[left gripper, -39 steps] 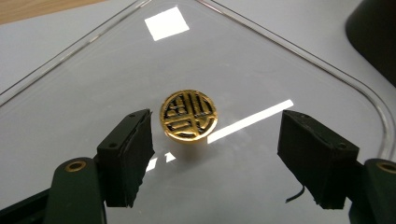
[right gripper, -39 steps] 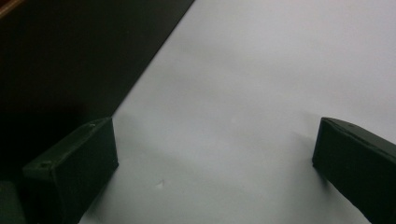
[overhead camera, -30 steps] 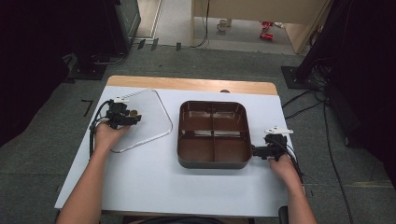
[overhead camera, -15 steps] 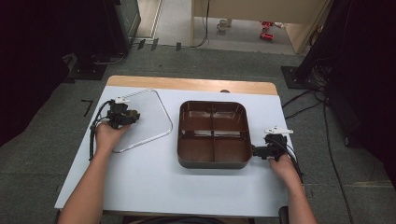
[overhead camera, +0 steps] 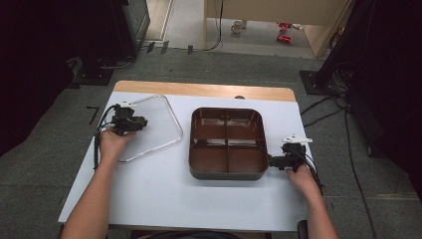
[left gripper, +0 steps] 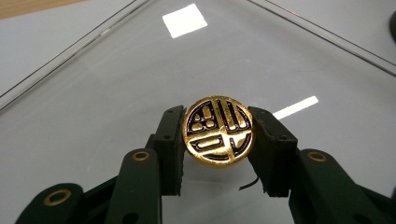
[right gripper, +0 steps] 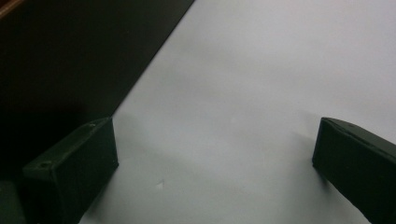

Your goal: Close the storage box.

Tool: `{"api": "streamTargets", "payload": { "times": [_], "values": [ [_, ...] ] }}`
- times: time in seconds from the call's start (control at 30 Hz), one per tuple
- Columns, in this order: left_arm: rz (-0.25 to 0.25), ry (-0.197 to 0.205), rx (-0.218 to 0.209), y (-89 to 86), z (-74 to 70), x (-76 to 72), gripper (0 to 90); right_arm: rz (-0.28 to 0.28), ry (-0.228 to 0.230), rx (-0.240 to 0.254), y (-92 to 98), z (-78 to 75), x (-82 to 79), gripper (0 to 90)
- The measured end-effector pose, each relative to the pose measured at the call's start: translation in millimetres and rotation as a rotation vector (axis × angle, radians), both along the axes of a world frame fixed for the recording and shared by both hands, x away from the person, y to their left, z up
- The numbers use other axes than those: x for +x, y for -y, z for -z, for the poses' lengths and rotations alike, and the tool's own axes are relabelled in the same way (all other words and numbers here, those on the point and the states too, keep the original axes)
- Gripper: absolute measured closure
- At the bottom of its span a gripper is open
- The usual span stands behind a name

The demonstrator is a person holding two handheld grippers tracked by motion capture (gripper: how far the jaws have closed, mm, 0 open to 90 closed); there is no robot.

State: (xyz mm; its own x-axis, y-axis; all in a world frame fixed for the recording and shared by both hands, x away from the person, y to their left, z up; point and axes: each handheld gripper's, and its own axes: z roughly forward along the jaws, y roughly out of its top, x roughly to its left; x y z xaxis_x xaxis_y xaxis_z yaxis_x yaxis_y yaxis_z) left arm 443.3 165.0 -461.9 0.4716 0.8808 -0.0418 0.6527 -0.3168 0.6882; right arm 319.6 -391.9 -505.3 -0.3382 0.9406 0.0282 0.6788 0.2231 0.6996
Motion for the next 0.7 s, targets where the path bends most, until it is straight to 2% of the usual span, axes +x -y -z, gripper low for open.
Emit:
{"api": "streamTargets", "payload": {
  "times": [0.27, 0.7],
  "values": [
    [0.019, 0.044, 0.003, 3.3, -25.2, -11.4, 59.4, 0.0, 0.0, 0.0, 0.0, 0.0, 0.0, 0.0],
    [0.08, 0.057, -0.051, 19.6, -65.1, -28.3, 59.4, 0.0, 0.0, 0.0, 0.0, 0.0, 0.0, 0.0]
  ]
}}
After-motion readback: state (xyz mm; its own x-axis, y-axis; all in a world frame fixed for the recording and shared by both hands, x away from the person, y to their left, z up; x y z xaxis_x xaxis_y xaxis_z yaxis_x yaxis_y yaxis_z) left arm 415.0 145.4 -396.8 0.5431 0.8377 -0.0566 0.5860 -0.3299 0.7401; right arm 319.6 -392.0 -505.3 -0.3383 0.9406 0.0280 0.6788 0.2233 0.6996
